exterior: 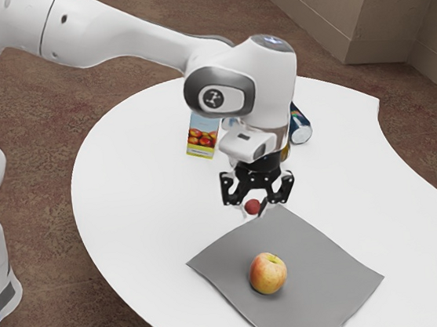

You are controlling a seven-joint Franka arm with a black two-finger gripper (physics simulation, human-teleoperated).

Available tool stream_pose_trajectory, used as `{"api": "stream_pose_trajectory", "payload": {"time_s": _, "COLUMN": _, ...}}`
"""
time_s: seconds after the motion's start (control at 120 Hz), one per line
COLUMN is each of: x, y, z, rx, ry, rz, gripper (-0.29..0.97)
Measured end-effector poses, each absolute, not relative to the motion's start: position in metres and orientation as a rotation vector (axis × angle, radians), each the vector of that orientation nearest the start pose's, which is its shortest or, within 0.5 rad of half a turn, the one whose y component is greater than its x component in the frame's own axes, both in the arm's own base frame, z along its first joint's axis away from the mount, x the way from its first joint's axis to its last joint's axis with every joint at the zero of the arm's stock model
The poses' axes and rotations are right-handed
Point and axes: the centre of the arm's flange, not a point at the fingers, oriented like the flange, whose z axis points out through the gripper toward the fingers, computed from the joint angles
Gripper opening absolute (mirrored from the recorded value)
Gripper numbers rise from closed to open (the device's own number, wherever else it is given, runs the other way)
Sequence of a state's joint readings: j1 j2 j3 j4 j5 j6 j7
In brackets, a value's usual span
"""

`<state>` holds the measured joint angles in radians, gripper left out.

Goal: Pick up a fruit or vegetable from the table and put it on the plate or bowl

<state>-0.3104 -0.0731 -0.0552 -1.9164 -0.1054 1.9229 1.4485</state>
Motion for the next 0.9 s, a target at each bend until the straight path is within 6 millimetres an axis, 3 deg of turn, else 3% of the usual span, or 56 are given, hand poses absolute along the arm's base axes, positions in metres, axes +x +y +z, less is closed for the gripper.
{"api": "stream_pose_trajectory", "payload": {"time_s": 0.167, "x": 0.51, "y": -0.209, "z": 0.525, "rx": -1.988, "ry": 2.478, "rz": -0.184, "gripper": 0.18}}
{"api": "stream_pose_trajectory", "payload": {"time_s": 0.308, "x": 0.51, "y": -0.217, "z": 0.522, "rx": -1.97, "ry": 2.489, "rz": -0.186, "gripper": 0.49}}
{"api": "stream_pose_trajectory", "payload": {"time_s": 0.5, "x": 0.511, "y": -0.213, "z": 0.531, "rx": -1.971, "ry": 2.471, "rz": -0.214, "gripper": 0.63}}
{"api": "stream_pose_trajectory", "payload": {"time_s": 0.55, "x": 0.504, "y": -0.2, "z": 0.556, "rx": -1.977, "ry": 2.431, "rz": -0.272, "gripper": 0.65}}
{"api": "stream_pose_trajectory", "payload": {"time_s": 0.608, "x": 0.504, "y": -0.158, "z": 0.585, "rx": -2.043, "ry": 2.331, "rz": -0.317, "gripper": 0.66}}
{"api": "stream_pose_trajectory", "payload": {"time_s": 0.658, "x": 0.515, "y": -0.133, "z": 0.592, "rx": -2.088, "ry": 2.275, "rz": -0.305, "gripper": 0.66}}
{"api": "stream_pose_trajectory", "payload": {"time_s": 0.733, "x": 0.524, "y": -0.128, "z": 0.589, "rx": -2.089, "ry": 2.271, "rz": -0.258, "gripper": 0.67}}
{"api": "stream_pose_trajectory", "payload": {"time_s": 0.9, "x": 0.524, "y": -0.126, "z": 0.598, "rx": -2.088, "ry": 2.277, "rz": -0.212, "gripper": 0.68}}
